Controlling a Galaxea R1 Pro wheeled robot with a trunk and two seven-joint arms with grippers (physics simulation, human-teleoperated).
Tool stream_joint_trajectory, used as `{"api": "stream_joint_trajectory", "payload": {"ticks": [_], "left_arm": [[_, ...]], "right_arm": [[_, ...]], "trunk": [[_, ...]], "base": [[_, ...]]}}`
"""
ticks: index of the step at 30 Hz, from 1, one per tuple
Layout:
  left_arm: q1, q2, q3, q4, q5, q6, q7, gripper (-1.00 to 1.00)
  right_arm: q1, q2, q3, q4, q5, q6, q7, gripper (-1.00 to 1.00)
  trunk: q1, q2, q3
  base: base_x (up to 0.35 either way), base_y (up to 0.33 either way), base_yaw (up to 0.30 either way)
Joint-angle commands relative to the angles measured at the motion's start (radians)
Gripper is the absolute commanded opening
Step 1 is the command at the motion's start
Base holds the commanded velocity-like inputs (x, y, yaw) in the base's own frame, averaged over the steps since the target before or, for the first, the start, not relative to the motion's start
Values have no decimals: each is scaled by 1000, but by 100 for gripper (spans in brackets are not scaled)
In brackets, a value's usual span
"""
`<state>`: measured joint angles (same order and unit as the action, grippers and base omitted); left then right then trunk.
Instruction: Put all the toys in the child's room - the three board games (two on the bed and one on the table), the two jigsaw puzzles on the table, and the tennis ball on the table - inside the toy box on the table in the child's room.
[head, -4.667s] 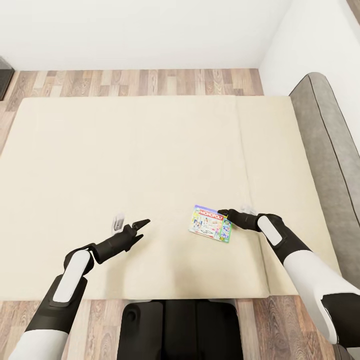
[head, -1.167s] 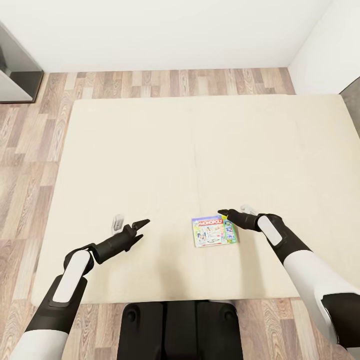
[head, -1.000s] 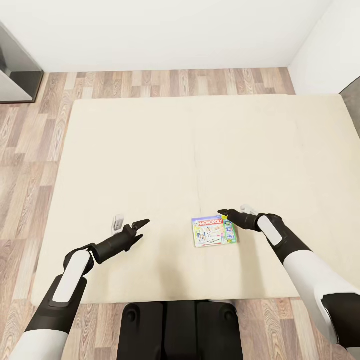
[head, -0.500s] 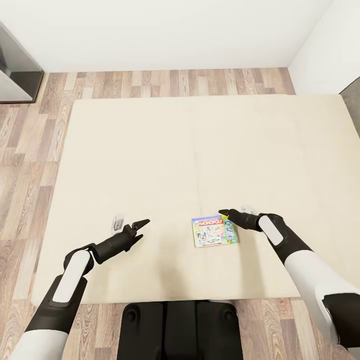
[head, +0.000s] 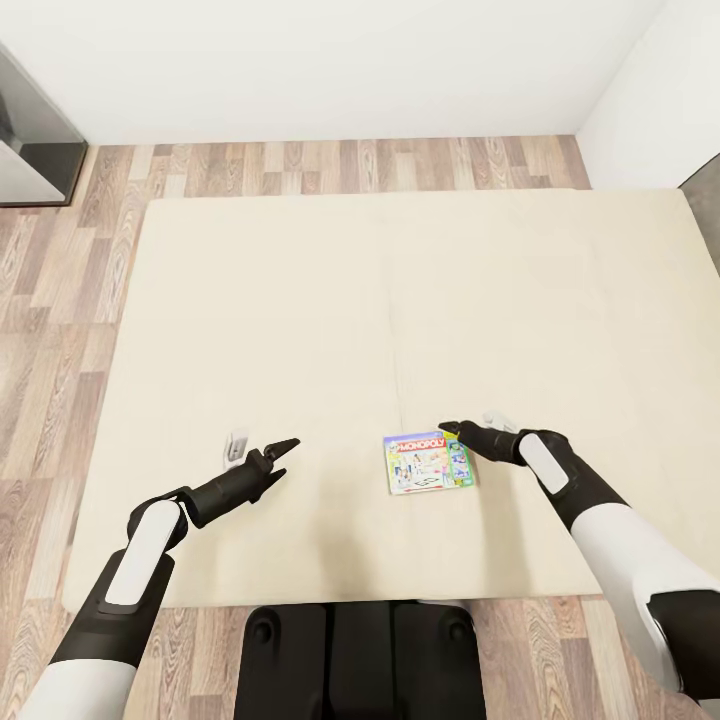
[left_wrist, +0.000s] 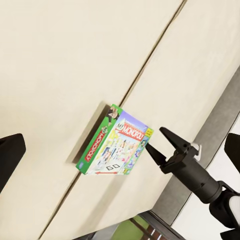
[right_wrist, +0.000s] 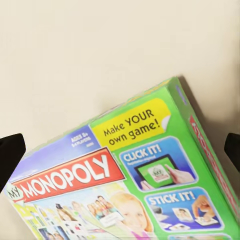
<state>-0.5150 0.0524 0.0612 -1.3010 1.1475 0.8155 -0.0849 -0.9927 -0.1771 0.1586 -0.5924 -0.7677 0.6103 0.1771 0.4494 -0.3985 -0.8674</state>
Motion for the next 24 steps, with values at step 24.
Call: {"api": "stream_joint_trajectory", "payload": {"ticks": [24], "left_arm": [[0,0,2,0,-5,5,-6,100]], "right_arm": [[12,-4,4,-3,1,7,7,100]], "trunk": [[1,-2,-1]], "base": [[0,0,0]]}}
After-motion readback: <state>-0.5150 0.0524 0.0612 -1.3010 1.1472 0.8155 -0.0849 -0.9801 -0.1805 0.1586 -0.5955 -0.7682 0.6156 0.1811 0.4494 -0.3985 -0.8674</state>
